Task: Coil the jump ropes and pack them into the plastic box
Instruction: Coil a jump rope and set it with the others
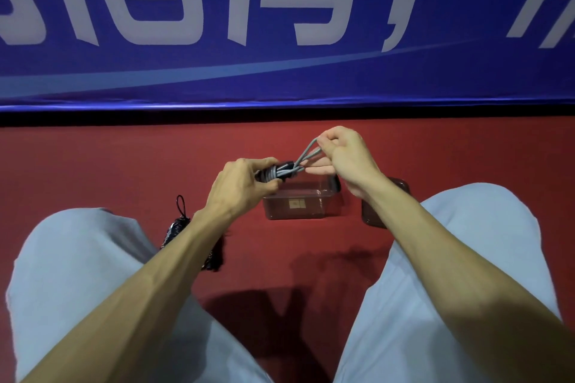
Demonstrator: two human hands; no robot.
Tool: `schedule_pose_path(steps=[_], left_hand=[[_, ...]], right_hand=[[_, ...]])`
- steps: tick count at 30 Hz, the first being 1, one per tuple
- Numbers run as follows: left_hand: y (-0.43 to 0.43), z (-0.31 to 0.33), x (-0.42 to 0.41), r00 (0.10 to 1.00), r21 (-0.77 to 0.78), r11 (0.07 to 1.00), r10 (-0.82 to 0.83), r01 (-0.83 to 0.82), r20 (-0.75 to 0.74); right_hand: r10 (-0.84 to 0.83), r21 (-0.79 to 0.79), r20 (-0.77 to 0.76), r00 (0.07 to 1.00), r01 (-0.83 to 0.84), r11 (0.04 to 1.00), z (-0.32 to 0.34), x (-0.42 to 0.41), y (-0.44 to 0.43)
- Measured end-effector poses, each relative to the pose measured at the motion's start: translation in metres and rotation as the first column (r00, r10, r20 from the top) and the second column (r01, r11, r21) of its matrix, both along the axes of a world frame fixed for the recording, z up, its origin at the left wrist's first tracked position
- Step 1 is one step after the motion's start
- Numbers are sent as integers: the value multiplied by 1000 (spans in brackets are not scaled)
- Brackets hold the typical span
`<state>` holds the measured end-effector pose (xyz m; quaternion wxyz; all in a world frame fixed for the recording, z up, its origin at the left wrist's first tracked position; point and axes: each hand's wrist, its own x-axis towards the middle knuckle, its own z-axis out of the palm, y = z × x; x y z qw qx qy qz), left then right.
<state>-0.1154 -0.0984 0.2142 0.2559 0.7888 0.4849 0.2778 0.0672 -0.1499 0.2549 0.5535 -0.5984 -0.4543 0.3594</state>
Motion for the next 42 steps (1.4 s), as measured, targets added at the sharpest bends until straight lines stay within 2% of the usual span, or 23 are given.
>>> schedule_pose_path(steps=[3,7,9,13,16,18,20,23,26,29,32,38,42], left_hand=[[3,1,-3,996,-57,998,-17,22,86],[3,4,-7,965,-219,971,-37,97,261],[3,4,-8,926,-273,948,-54,166,373],[-3,3,-1,832,-336,903,-40,267,553],[-4,3,1,828,-356,888,-50,293,558],[-4,5,0,846,-375,878,-60,297,530],[-6,5,-1,851,-407,872,-23,274,524],[-5,2,-4,838,-444,875,86,195,538],[1,-6,-4,746,-512,851,268,113,610],[10,-12,-2,685,-552,829,352,88,638],[17,-16,2,675,-588,804,383,92,631],[46,-36,1,676,-714,699,507,41,535],[60,-53,-2,642,-732,682,555,13,529]], right_hand=[[0,-1,-158,987,0,1000,-1,4,6],[17,8,-345,938,-15,1000,-2,3,9],[10,20,-497,868,0,1000,-2,2,10],[-4,44,-749,662,57,997,-1,0,16],[-23,29,-832,554,85,996,-4,0,20],[-23,24,-852,523,83,996,-6,-1,23],[-23,21,-834,552,72,997,-5,-5,27],[-28,10,-710,704,50,999,-3,-11,34],[-7,-28,-507,862,-9,1000,-7,-19,40],[33,-166,-211,977,-70,984,-22,-30,48],[128,-279,-86,988,-148,949,-44,-40,57],[138,-308,-132,982,-173,935,-79,-47,81],[166,-306,-153,974,-206,929,-103,-46,95]])
